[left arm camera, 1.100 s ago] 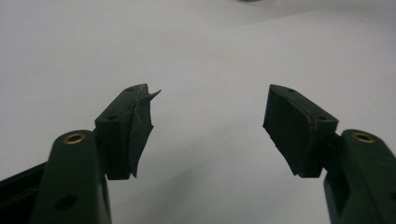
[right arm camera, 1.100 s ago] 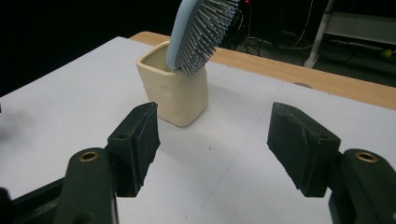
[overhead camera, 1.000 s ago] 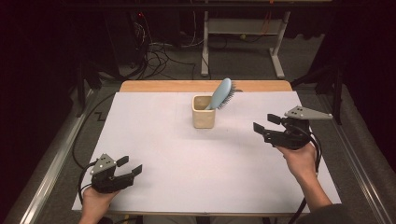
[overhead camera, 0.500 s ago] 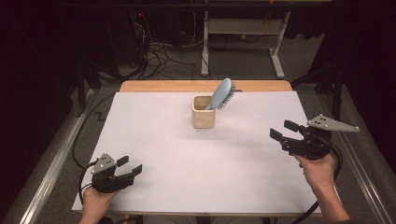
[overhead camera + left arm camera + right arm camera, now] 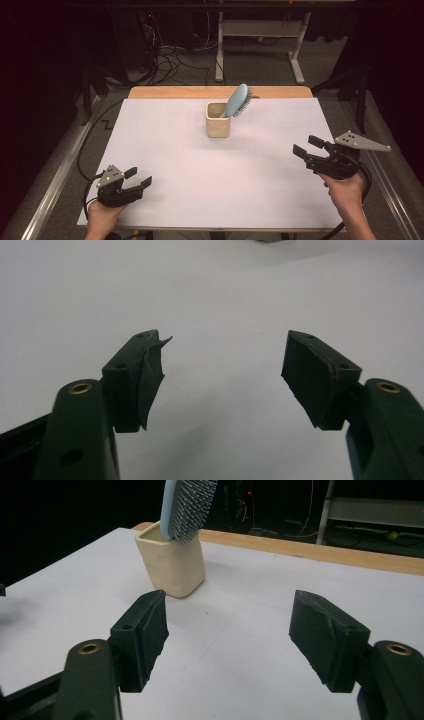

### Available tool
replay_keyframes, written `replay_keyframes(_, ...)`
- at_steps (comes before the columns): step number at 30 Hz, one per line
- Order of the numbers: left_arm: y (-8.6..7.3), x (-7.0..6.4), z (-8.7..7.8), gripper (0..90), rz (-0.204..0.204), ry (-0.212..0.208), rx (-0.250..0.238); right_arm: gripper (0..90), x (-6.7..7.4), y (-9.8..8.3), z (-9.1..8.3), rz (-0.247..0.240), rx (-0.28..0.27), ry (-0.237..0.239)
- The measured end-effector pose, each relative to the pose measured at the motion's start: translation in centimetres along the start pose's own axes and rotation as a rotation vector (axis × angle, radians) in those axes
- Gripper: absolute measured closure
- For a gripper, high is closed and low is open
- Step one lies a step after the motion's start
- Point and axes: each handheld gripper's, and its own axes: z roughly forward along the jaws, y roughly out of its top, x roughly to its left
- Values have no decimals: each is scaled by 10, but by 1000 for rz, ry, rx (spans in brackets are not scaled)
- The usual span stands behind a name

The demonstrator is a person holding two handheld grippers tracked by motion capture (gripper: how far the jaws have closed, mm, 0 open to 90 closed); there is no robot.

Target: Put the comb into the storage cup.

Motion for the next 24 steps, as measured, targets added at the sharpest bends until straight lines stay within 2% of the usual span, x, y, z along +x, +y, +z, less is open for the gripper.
replay_keyframes(15, -1, 1, 0, 330, -11, 5, -1, 316, -2, -15, -13, 16, -6, -8)
replay_keyframes(24, -1, 2, -1, 331, -13, 13, -4, 317, -9, -33, -18, 47, -3, -21)
